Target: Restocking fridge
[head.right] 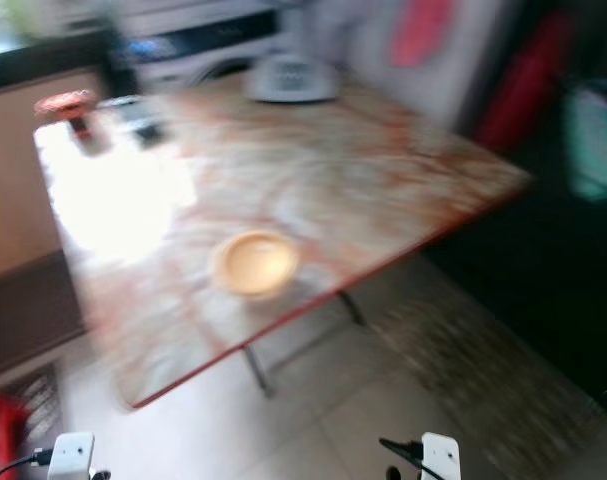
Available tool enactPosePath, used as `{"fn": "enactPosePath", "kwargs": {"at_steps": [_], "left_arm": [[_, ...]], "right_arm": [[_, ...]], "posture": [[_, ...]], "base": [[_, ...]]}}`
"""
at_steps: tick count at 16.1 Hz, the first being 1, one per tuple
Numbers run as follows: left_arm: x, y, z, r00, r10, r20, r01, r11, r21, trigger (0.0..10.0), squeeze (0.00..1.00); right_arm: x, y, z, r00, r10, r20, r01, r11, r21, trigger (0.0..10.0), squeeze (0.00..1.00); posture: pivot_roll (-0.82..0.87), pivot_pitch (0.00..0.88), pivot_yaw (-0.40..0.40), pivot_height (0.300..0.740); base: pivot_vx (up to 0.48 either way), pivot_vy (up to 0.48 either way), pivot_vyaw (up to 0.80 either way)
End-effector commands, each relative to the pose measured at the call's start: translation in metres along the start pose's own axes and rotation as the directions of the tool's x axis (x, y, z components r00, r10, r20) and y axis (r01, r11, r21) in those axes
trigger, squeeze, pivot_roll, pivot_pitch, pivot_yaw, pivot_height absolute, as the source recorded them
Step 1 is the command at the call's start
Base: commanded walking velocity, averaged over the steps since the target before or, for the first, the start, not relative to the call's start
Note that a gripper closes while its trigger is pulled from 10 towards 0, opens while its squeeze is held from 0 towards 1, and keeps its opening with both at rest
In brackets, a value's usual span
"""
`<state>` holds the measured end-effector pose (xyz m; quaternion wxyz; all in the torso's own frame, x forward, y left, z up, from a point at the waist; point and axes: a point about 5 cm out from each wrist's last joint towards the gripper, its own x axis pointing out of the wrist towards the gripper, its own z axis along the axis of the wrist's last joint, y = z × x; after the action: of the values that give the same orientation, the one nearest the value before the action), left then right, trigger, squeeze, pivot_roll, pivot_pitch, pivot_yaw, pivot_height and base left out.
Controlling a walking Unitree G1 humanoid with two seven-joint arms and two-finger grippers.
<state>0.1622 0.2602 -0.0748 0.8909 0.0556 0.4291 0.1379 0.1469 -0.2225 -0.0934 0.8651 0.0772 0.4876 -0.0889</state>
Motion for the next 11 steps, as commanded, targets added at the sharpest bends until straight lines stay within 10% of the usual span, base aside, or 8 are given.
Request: {"fn": "enactPosePath", "kwargs": {"at_steps": [1,11], "left_arm": [[-0.001,0.001,-0.006,1.0,0.016,-0.021,-0.017,1.0,-0.022,10.0,0.0],[-0.004,-0.004,-0.016,0.998,0.01,-0.062,-0.011,1.0,-0.013,10.0,0.0]], "right_arm": [[0.0,0.0,-0.002,1.0,0.011,-0.011,-0.011,1.0,-0.017,10.0,0.0],[-0.001,0.0,-0.002,0.999,0.036,-0.014,-0.036,0.999,-0.021,10.0,0.0]], "posture": [[0.16,0.069,0.05,0.74],[0.16,0.09,0.046,0.74]], "base": [[0.0,0.0,-0.78],[0.0,0.0,-0.21]]}}
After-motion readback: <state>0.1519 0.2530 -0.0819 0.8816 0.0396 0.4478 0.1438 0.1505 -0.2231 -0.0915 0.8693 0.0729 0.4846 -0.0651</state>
